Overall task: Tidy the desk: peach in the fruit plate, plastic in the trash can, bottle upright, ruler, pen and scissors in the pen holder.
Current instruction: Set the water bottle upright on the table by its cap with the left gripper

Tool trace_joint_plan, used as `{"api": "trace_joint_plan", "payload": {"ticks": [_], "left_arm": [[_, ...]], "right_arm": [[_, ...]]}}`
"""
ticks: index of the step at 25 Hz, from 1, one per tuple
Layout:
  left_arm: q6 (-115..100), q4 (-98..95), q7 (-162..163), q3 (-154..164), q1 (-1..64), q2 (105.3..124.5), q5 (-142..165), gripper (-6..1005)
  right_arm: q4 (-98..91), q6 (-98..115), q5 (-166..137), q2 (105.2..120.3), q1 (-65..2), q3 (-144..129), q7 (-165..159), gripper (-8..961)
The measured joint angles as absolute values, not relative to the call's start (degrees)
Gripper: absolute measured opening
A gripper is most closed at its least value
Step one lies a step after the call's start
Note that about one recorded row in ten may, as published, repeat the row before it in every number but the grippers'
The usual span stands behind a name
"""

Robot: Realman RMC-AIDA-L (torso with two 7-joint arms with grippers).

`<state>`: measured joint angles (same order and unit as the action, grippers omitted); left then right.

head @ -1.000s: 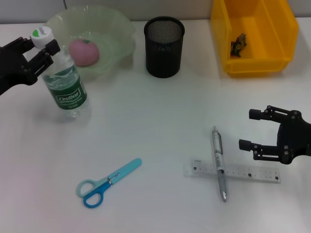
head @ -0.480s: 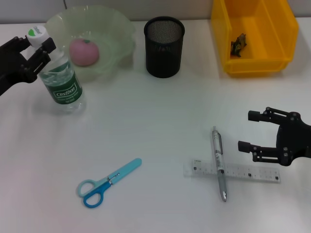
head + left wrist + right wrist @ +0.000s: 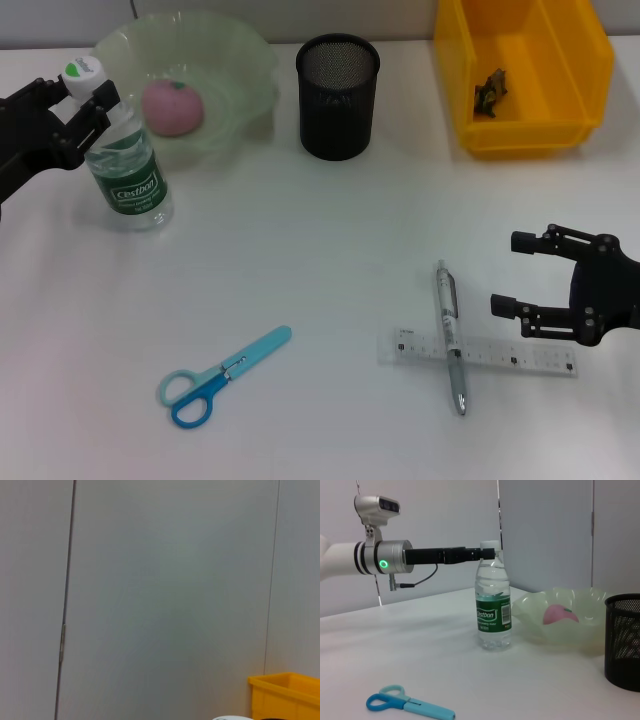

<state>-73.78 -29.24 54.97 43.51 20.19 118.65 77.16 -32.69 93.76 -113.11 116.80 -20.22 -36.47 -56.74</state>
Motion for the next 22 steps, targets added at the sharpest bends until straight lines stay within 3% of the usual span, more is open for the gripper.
{"api": "trace_joint_plan", "payload": {"ticks": [22], "left_arm": [[-73.0, -29.0, 52.8, 43.9, 20.6, 118.65, 76.8, 503]], "right_arm": [[-32.7, 93.7, -113.1, 116.89, -20.9, -36.5, -57.8, 824]]}}
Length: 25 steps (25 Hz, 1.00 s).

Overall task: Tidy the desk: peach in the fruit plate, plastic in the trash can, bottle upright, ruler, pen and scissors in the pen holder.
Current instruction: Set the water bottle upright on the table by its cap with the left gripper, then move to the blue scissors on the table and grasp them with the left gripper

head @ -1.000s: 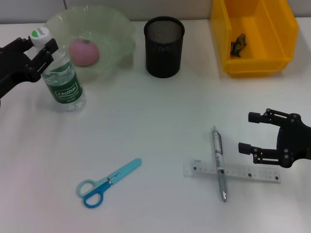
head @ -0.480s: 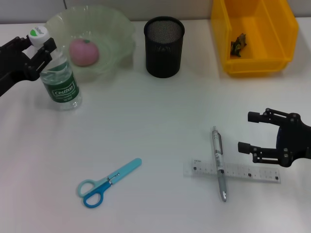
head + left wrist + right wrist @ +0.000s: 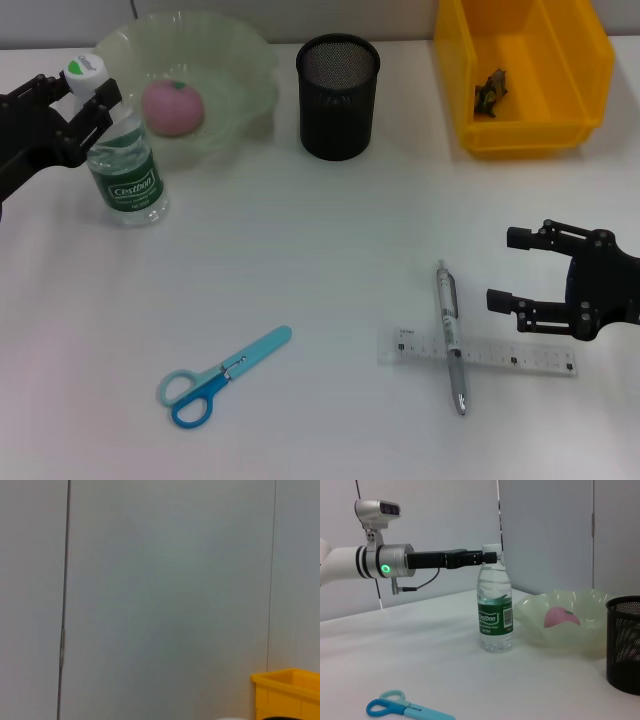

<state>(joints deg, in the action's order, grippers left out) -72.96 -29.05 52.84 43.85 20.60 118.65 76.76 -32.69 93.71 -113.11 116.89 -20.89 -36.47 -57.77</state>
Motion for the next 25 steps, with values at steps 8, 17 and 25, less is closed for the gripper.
{"api": "trace_joint_plan", "payload": {"ticks": [8, 17, 25], "left_arm": [[-73.2, -29.0, 52.8, 44.0, 20.7, 118.65, 76.7, 634], [-75.2, -28.9, 53.3, 43.9, 20.7, 118.59, 76.7, 754], [-81.7, -28.4, 55.8, 43.3, 19.9, 118.38, 69.1, 773]], "right_arm": [[-32.7, 93.7, -113.1, 116.89, -20.8, -36.5, -58.0, 824], [-32.7, 93.7, -113.1, 116.89, -20.7, -36.5, -57.9, 825], [-32.7, 93.7, -113.1, 116.89, -20.6, -36.5, -57.9, 825]]}}
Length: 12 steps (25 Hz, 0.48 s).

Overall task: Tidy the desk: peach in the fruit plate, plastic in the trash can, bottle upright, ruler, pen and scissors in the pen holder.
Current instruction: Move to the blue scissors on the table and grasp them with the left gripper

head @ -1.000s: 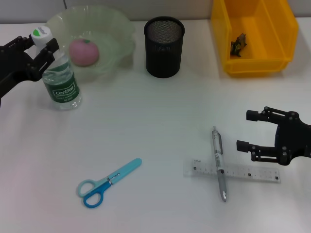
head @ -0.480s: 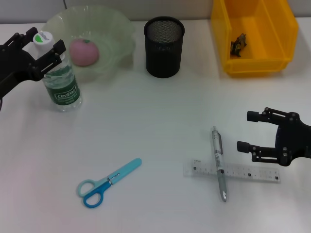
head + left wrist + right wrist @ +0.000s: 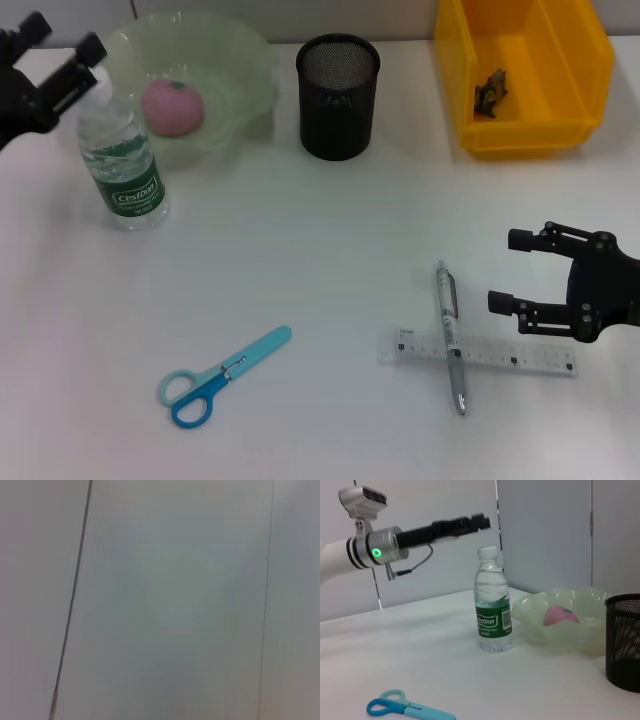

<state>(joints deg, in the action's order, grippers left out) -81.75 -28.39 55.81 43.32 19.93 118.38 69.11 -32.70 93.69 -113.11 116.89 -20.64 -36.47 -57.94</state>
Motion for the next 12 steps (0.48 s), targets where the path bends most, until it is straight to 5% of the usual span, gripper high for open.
{"api": "trace_joint_plan", "payload": {"ticks": [12], "left_arm": [[-97.8, -28.8, 71.1, 55.1, 22.9, 116.01, 75.8, 771]], "right_arm": [[-33.2, 96.7, -113.1, 116.26, -20.6, -33.4, -58.4, 825]]}}
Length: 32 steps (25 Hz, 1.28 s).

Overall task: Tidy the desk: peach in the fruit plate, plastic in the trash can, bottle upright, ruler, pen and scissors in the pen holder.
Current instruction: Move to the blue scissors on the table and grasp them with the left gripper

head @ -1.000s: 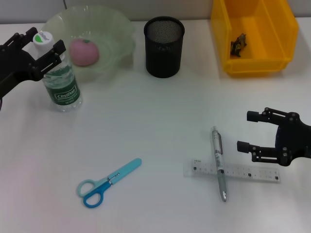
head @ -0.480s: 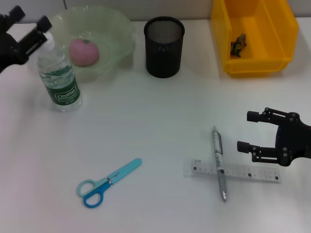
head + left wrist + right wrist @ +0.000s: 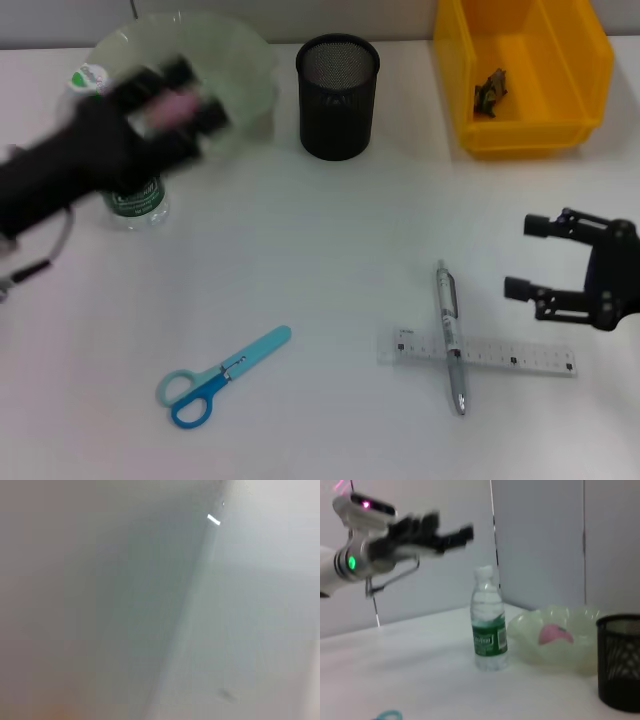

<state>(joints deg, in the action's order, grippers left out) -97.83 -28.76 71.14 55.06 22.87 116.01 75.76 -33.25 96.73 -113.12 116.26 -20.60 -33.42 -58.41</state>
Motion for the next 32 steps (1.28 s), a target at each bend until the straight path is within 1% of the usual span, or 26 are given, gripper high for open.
{"api": "trace_joint_plan", "payload": {"ticks": [3, 6, 10, 19, 26, 29, 32], "left_arm": [[-98.3, -28.8, 71.3, 56.9, 23.8, 116.28, 79.5, 770], [-97.7, -28.6, 70.9, 57.5, 24.7, 117.25, 85.1, 769], [-97.3, -28.4, 69.4, 57.1, 24.8, 118.10, 89.0, 769], [-97.4, -29.4, 69.6, 57.1, 24.5, 118.22, 88.9, 767], [-96.3, -47.3, 93.2, 58.1, 28.1, 118.35, 98.3, 765], [-96.2, -54.2, 106.7, 58.1, 31.8, 118.24, 104.4, 765], [-96.2, -55.9, 110.6, 58.2, 33.3, 118.21, 107.3, 765]], "right_arm": [[-33.8, 99.9, -113.1, 115.45, -21.0, -31.2, -59.7, 825], [-35.2, 102.6, -113.1, 114.80, -21.4, -30.0, -62.0, 824], [-37.1, 104.1, -113.3, 114.45, -21.9, -30.2, -64.2, 824], [-37.0, 103.7, -113.9, 114.44, -22.0, -30.6, -63.8, 824], [-37.1, 103.6, -113.9, 114.44, -22.2, -30.4, -64.1, 824], [-37.1, 103.6, -113.8, 114.55, -22.2, -30.2, -64.2, 824], [-37.1, 103.5, -113.8, 114.64, -22.2, -30.1, -64.2, 824]]}}
